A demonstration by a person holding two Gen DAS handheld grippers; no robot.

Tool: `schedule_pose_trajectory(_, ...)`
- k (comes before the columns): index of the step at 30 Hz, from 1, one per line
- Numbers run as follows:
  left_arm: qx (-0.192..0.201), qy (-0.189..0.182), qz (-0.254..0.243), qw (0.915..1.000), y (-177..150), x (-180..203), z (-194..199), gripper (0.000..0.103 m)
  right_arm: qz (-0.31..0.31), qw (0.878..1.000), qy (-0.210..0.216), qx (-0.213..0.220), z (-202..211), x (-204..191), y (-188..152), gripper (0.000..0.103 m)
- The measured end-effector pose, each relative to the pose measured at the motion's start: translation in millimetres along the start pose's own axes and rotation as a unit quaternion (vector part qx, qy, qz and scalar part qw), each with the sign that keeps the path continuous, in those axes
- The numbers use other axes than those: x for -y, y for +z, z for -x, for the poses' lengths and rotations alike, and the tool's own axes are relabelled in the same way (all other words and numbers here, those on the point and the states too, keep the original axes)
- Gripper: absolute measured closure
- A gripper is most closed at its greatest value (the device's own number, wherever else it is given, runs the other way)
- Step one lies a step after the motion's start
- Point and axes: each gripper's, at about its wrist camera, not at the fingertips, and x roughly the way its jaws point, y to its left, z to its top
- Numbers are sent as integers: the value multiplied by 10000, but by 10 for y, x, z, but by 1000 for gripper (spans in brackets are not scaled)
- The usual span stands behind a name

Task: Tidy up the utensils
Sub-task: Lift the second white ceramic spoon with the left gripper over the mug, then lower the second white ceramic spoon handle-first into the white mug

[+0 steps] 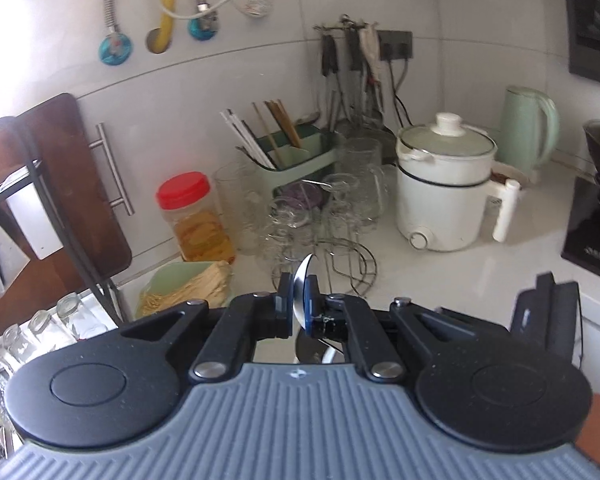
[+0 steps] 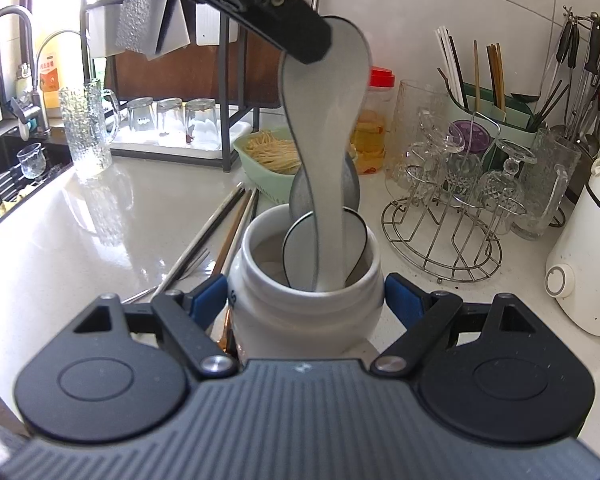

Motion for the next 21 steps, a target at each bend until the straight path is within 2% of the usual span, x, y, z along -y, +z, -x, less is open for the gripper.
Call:
schedule_pose_trajectory(10, -530, -510, 117, 9972, -42, -17, -118, 96, -15, 10000, -3, 75, 4, -2, -18, 15)
schedule_pose_trajectory(16, -963, -748, 33, 9925, -83, 33, -248, 95, 30, 9997, 18, 239, 15, 6, -70, 15)
schedule_pose_trajectory(21, -1335, -925, 182, 9866, -121, 2, -403, 94, 16, 9993, 68, 359, 29, 27, -106, 15)
